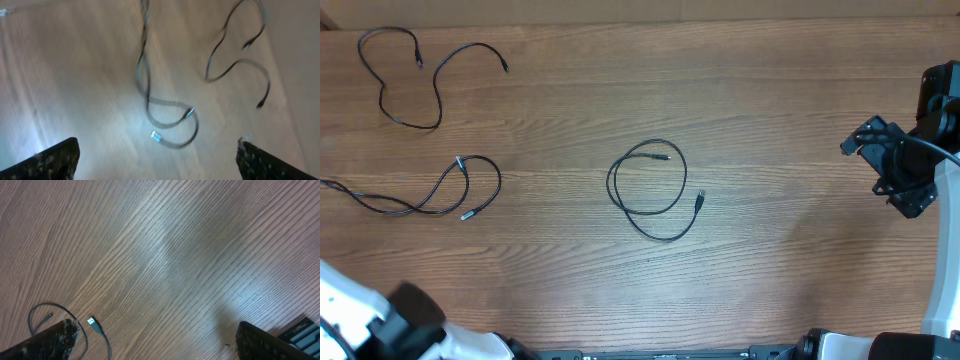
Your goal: Untangle cables
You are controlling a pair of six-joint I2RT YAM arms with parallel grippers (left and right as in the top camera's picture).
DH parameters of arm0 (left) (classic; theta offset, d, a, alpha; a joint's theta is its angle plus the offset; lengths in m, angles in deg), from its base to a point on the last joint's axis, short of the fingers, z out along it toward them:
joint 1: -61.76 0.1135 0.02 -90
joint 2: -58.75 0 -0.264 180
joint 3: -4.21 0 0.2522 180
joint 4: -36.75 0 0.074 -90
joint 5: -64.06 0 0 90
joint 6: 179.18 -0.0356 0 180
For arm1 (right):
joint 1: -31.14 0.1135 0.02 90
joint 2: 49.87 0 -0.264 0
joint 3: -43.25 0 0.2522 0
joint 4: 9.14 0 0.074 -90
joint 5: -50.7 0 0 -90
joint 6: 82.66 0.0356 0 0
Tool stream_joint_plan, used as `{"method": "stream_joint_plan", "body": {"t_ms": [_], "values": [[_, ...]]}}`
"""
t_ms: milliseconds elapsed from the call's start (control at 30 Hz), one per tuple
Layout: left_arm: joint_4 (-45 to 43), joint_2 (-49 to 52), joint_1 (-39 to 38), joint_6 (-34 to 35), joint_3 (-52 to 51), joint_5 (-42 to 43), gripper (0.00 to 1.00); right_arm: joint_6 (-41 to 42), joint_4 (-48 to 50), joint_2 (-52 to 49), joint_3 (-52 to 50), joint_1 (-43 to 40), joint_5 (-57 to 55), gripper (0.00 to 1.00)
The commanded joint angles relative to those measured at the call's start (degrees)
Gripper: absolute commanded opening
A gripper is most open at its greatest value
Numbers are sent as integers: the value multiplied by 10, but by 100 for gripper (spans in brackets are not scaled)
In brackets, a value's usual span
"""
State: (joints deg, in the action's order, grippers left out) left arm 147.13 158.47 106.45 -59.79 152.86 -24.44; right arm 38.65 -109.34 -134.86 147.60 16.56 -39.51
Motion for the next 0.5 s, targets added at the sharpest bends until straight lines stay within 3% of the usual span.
{"method": "stream_joint_plan", "body": {"t_ms": [0,200,467], "values": [[2,-65,1,16,-95,-5,100,2,2,1,5,-1,-2,100],[-35,-124,1,90,-245,-62,100,2,2,1,5,-1,-2,100],[-120,-116,-1,109,-406,4,100,2,2,1,5,-1,-2,100]]}}
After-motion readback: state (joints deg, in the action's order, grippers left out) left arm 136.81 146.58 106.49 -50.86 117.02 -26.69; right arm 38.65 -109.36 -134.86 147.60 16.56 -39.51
